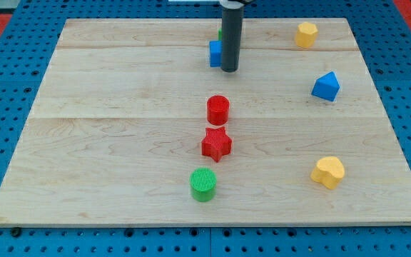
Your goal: Push the yellow hexagon above the red circle
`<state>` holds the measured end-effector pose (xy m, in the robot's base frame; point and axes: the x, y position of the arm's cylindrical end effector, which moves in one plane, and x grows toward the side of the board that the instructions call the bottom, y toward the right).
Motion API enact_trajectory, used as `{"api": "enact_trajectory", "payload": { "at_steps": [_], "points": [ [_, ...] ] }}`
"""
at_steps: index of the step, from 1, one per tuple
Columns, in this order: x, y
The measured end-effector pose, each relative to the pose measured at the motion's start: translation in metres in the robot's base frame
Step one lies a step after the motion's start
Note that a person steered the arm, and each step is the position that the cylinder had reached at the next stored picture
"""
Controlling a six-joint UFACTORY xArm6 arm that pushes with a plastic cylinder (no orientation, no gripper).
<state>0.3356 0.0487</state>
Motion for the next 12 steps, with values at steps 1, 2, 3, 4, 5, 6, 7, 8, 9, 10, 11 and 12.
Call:
{"api": "enact_trajectory", "payload": {
  "at_steps": [1, 2, 3, 4, 5, 6, 7, 8, 9, 10, 11, 12],
  "points": [
    [-0.014, 0.093],
    [-0.062, 0.173],
    [-0.104, 0.198],
    [-0.105, 0.159],
    [-0.095, 0.115],
    [-0.073, 0.113],
    [-0.064, 0.083],
    [-0.087, 0.082],
    [-0.075, 0.053],
    [-0.049, 0.053],
    [-0.029, 0.053],
    [-0.015, 0.061]
  ]
}}
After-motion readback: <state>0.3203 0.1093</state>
